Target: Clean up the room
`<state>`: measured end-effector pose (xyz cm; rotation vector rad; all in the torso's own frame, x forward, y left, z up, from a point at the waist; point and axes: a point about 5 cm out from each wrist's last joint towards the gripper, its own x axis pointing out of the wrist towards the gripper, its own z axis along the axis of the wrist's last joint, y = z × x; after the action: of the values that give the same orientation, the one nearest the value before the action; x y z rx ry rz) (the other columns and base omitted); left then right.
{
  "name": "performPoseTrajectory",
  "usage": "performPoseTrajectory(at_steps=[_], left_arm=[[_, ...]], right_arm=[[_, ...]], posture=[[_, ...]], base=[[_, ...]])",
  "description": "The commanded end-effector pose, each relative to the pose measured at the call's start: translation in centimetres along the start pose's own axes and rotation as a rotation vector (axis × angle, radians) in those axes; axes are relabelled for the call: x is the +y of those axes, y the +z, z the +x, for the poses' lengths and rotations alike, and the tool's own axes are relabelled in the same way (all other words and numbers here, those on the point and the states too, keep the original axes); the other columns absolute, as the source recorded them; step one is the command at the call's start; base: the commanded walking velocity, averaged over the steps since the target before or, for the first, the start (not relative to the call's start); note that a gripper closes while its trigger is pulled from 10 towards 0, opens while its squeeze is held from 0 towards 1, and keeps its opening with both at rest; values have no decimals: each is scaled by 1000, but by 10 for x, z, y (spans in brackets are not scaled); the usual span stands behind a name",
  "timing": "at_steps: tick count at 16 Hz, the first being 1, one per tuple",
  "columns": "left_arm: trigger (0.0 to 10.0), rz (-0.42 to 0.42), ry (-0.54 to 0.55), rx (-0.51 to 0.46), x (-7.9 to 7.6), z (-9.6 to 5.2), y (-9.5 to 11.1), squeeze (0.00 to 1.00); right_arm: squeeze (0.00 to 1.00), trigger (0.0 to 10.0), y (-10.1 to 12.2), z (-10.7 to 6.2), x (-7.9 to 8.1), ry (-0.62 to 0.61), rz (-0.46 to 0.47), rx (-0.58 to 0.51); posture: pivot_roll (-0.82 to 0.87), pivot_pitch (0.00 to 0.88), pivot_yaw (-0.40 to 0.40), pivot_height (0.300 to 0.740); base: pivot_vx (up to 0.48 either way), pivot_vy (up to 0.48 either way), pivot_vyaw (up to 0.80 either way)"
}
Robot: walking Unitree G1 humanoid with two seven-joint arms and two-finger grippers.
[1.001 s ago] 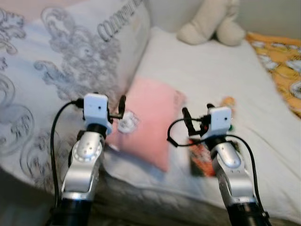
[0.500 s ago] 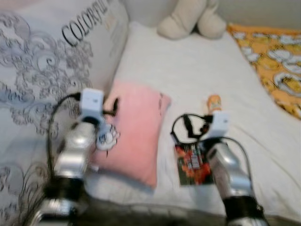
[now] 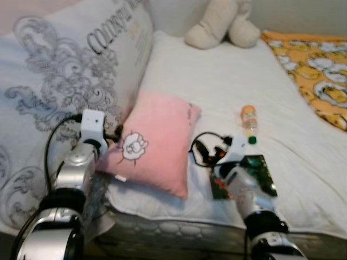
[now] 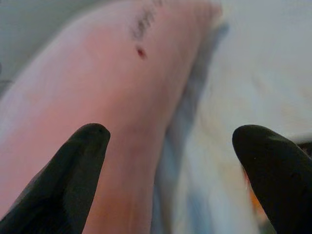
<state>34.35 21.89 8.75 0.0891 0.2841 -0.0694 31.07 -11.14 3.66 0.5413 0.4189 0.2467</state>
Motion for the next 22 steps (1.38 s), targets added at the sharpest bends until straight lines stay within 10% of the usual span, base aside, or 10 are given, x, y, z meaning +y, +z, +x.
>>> performPoseTrajectory(at_steps=[1,5,6,7,8,16,22], left_arm=[[10000,-55,-41,8,-5,3,0,0],[10000,-64,-100,65,-19,8,-11,0],[10000,-53,-89,89,-20,8,-16,0],[10000,-65,-99,96,-20,9,-17,0],[0,-106,-139,98,-25,9,-18,0],[0,-461,-291,251,-43,3,-40,0],[0,-511,-401,74,-63,4,-7,0]], right_arm=[[0,10000,-1,6,7,20,48,6],[0,10000,-8,20,25,56,81,62],[0,4000,-5,25,34,74,66,61],[0,1922,-4,27,35,74,70,54],[0,0,-3,29,37,76,85,54],[0,0,-16,26,31,70,141,76],[0,0,-12,29,44,146,78,48]], posture=[[-76,0,31,740],[-77,0,34,740],[-70,0,31,740],[-70,0,31,740],[-70,0,31,740],[-51,0,21,740],[-57,0,31,740]], base=[[0,0,0],[0,0,0],[0,0,0],[0,0,0],[0,0,0],[0,0,0],[0,0,0]])
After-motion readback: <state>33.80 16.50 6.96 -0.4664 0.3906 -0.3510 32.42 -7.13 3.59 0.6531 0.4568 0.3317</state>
